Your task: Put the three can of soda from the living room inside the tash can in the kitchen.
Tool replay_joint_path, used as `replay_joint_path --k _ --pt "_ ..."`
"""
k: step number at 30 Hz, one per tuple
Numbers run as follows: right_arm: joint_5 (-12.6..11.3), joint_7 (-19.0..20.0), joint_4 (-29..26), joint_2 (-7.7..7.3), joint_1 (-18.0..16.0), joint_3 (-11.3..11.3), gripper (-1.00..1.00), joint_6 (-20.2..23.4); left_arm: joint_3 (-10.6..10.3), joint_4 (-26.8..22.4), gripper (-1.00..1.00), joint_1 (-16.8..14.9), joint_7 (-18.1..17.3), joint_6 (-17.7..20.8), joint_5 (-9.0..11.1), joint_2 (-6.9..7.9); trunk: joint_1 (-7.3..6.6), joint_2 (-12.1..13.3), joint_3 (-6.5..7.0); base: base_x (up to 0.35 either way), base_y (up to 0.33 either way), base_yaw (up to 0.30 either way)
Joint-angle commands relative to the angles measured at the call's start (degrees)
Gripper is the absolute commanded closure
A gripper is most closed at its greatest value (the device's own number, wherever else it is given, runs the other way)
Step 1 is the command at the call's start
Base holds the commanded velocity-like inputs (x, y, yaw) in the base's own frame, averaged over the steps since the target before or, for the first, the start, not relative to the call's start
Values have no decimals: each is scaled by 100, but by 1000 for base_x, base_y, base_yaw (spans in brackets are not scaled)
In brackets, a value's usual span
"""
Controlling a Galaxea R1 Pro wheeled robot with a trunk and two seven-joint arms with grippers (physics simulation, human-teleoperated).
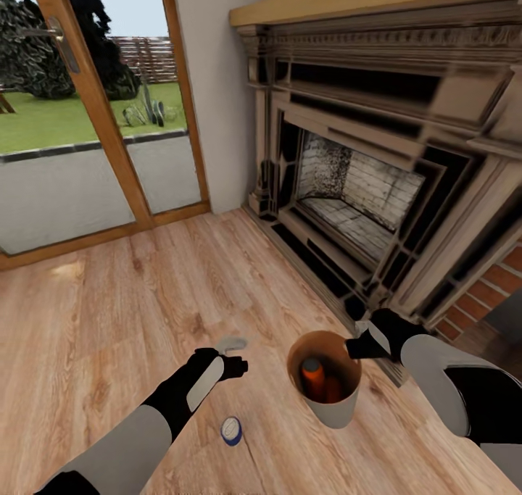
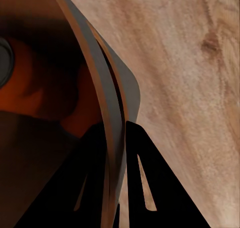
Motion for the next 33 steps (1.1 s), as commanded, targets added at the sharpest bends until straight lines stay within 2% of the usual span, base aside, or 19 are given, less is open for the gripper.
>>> replay_joint_path --k 1,22,33 --pt "-43 24 0 0 -2 -25 100 6 0 0 -100 0 0 -1 -1 0 0 0 -7 0 -10 175" --pt "-38 16 9 7 7 -5 100 6 0 13 -100 0 0 -91 12 -9 0 0 -157 7 -3 176" --pt "-29 9 9 41 7 -4 100 6 0 18 -100 0 0 -135 17 -9 0 0 -236 164 -173 176"
